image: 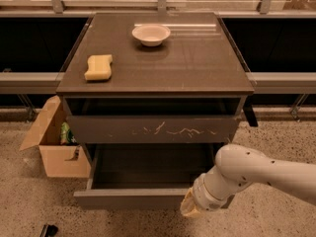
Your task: Close middle drawer
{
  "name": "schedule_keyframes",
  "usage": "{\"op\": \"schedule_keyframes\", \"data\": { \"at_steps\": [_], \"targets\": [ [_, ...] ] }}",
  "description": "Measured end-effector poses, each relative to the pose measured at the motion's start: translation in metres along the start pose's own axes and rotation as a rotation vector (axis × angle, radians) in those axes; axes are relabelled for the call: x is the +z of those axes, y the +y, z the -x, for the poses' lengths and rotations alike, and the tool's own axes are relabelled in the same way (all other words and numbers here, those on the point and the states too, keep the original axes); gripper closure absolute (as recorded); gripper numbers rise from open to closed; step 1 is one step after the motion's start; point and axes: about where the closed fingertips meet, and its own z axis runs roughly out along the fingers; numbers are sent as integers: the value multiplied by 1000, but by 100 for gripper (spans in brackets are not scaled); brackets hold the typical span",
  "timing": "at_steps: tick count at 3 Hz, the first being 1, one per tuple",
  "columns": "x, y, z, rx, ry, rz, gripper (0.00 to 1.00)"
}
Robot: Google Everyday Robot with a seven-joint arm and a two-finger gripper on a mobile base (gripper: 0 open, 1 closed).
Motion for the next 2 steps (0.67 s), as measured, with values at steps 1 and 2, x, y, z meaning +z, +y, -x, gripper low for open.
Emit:
{"op": "schedule_keyframes", "data": {
  "at_steps": [1, 2],
  "targets": [
    [22, -8, -19, -2, 23, -11, 100],
    [48, -27, -39, -21, 24, -41, 100]
  ]
}}
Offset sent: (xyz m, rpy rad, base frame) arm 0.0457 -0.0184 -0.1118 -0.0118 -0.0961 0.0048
